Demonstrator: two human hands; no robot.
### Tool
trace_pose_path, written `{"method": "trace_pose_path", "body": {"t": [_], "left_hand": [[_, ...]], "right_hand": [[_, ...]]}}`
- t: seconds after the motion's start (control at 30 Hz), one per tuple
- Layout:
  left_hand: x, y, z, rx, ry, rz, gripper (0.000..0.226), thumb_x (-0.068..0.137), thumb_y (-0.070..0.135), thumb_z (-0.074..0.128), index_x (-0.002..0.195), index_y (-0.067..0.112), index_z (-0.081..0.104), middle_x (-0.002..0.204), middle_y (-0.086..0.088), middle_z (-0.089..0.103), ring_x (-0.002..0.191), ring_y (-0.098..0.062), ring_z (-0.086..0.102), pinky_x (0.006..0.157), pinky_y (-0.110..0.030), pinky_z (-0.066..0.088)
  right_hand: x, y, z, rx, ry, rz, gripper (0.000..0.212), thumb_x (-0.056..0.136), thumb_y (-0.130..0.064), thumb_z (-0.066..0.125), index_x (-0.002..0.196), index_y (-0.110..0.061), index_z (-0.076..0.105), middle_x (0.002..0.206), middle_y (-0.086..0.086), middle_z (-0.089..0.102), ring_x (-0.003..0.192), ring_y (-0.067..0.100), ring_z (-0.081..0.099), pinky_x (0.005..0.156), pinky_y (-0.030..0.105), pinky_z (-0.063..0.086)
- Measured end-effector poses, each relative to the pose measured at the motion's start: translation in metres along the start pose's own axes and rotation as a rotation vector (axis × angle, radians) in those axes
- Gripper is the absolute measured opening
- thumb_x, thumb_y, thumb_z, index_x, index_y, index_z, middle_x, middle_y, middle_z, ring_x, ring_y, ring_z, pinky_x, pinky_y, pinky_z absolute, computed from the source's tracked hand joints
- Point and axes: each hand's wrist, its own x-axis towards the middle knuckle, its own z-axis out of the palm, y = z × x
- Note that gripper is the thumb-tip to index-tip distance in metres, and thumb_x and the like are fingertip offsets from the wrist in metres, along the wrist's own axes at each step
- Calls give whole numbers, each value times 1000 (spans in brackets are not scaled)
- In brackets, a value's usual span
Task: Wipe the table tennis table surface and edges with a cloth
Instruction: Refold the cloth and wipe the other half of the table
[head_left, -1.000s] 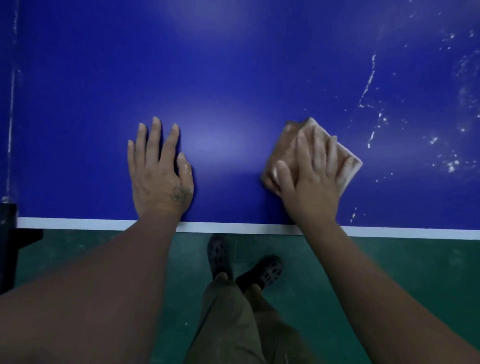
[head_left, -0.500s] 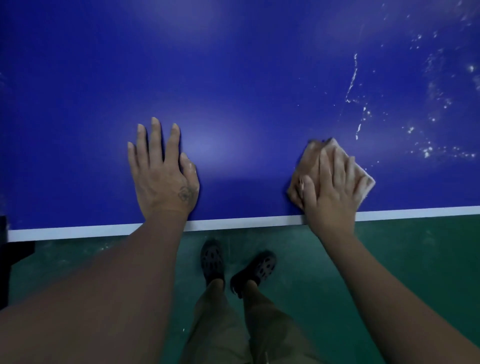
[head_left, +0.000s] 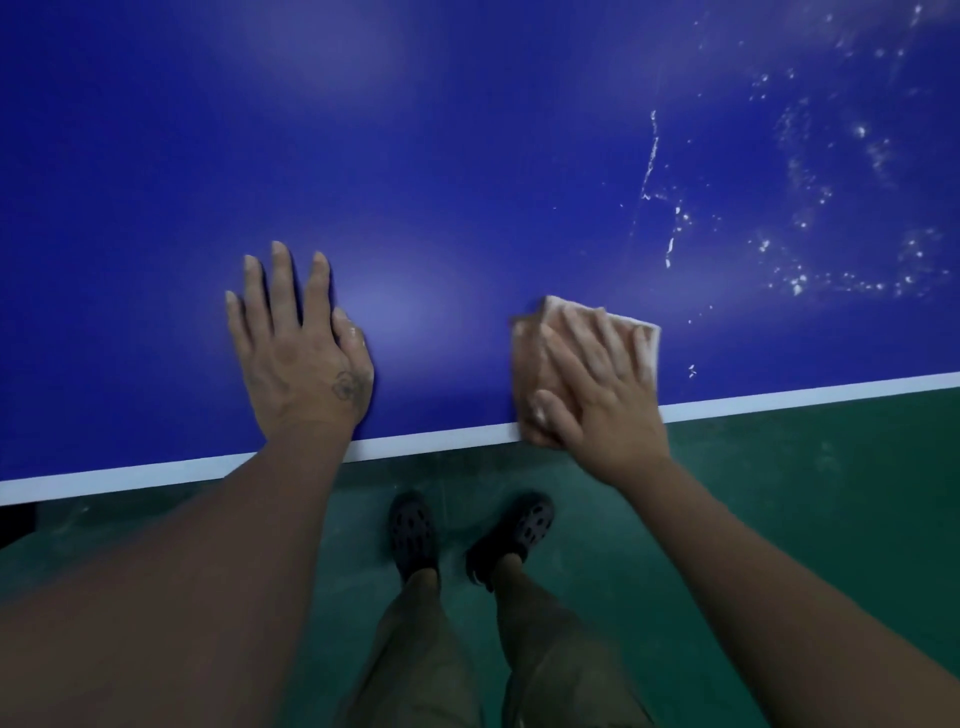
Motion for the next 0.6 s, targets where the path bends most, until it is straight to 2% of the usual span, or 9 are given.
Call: {"method": "trace_pose_path", "body": {"t": [0.17, 0.27, 0.4, 0.47, 0.6], "left_hand": [[-1, -2, 3, 16, 9, 21, 58, 114, 35, 33, 170, 19, 34, 181, -13, 21, 168, -37, 14, 137, -55, 7], [-3, 0, 0, 30, -19, 52, 60, 112, 33, 31, 169, 15, 35, 180, -14, 23, 168, -38, 15, 137, -56, 9], [-1, 17, -4, 26, -34, 76, 63, 109, 33, 29, 167, 10, 38, 178, -14, 30, 168, -36, 19, 137, -55, 12], [0, 41, -3, -6, -1, 80, 60, 111, 31, 31, 166, 9, 40, 178, -13, 31, 167, -35, 21, 137, -54, 12], [4, 110, 4, -101, 3, -87, 59, 114, 31, 36, 169, 10, 36, 180, -10, 25, 169, -32, 16, 138, -50, 9]], "right_hand": [[-15, 62, -21, 36, -63, 119, 81, 103, -55, 41, 173, -26, 11, 181, -10, 4, 168, 20, -3, 131, 67, 3], [5, 41, -24, 77, -94, 75, 83, 100, -55, 42, 173, -29, 12, 181, -10, 5, 168, 20, -6, 131, 66, -2], [36, -5, -15, 74, -60, -32, 67, 110, -59, 27, 172, -34, 21, 181, -5, 6, 168, 23, -5, 132, 63, 1], [38, -8, -10, 54, -6, -34, 64, 110, -60, 30, 170, -36, 27, 181, -1, 9, 168, 26, -1, 133, 60, 1], [25, 41, -8, 19, 49, -60, 65, 110, -64, 30, 169, -37, 29, 181, 0, 13, 168, 27, 4, 133, 61, 6]]}}
